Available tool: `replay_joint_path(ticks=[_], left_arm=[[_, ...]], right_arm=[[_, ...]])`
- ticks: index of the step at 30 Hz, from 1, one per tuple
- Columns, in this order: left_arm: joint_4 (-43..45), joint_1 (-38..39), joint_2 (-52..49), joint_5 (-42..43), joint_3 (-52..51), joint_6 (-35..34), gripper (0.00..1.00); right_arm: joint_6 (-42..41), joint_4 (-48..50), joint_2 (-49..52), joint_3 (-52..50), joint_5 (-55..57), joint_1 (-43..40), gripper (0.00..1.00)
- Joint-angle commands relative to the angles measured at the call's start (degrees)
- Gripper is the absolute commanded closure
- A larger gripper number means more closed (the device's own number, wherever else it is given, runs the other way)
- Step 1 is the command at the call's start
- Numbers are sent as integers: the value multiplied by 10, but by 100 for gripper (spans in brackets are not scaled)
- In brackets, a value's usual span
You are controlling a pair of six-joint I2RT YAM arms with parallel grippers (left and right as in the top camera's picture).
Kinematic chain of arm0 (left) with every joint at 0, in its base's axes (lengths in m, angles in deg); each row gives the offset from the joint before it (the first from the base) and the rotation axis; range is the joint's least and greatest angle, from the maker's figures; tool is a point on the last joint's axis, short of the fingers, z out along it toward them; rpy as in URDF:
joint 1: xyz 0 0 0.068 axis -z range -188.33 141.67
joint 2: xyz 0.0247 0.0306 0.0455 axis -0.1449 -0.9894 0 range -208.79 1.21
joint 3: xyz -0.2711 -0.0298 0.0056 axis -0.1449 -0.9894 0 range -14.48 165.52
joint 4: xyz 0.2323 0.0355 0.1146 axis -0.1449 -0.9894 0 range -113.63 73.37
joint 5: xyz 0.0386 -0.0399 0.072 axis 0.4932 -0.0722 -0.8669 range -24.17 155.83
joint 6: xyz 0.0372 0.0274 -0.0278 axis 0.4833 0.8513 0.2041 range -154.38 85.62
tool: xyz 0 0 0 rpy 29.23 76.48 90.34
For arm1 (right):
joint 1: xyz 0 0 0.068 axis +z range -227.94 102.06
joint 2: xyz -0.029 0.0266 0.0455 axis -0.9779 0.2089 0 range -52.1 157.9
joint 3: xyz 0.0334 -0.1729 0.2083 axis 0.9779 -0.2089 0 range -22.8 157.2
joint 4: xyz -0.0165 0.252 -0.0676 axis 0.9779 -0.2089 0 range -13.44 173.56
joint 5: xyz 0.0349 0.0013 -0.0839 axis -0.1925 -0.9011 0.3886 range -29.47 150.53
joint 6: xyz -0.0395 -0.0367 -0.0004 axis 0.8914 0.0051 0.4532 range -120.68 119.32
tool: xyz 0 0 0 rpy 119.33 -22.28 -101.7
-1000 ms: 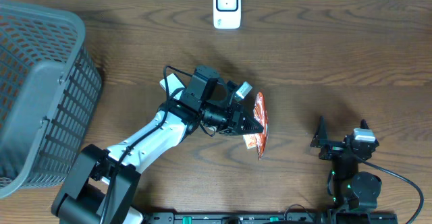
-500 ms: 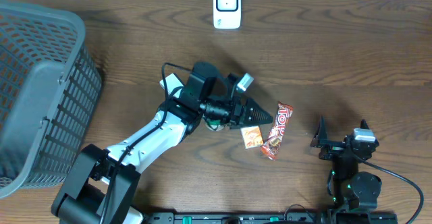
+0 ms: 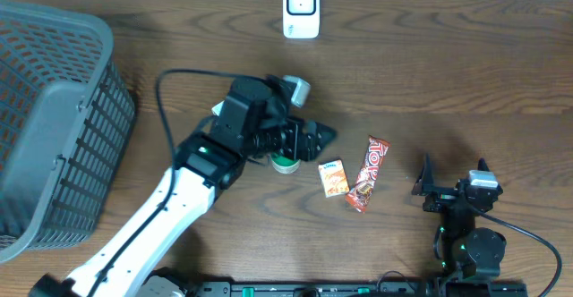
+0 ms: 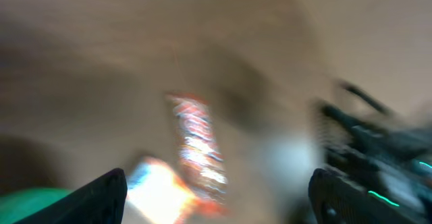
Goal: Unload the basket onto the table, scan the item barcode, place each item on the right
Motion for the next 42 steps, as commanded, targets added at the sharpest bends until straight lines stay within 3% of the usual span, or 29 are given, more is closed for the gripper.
replay_joint_path(ticks=[1, 6, 9, 16, 22, 28, 33, 36, 41, 42], left_arm=[[-52, -2, 30, -293, 75, 177, 15], [-46, -15, 61, -492, 191, 326, 15], [-44, -57, 62, -516, 268, 376, 15], [-87, -155, 72, -516, 351, 453, 14], [-141, -160, 126, -476, 338, 434, 14], [-135, -161, 221, -469, 285, 415, 14], [-86, -183, 309, -462, 204, 415, 14], [-82, -208, 363, -392, 176, 415, 14], [-66, -243, 397, -383, 175, 416, 14], [-67, -248, 403, -383, 175, 416, 14]], right_arm=[[4, -1, -3, 0, 5, 5, 1], [16, 28, -3, 0, 57, 5, 1], [8, 31, -3, 0, 47, 5, 1], [-16, 27, -3, 23, -161, 5, 1], [-21, -60, -3, 130, -148, 5, 1], [-19, -221, 26, 275, -132, 5, 1], [-19, -341, 128, 352, -204, 5, 1], [-13, -394, 222, 416, -259, 5, 1], [21, -555, 345, 546, -231, 5, 1], [67, -594, 372, 581, -231, 6, 1]])
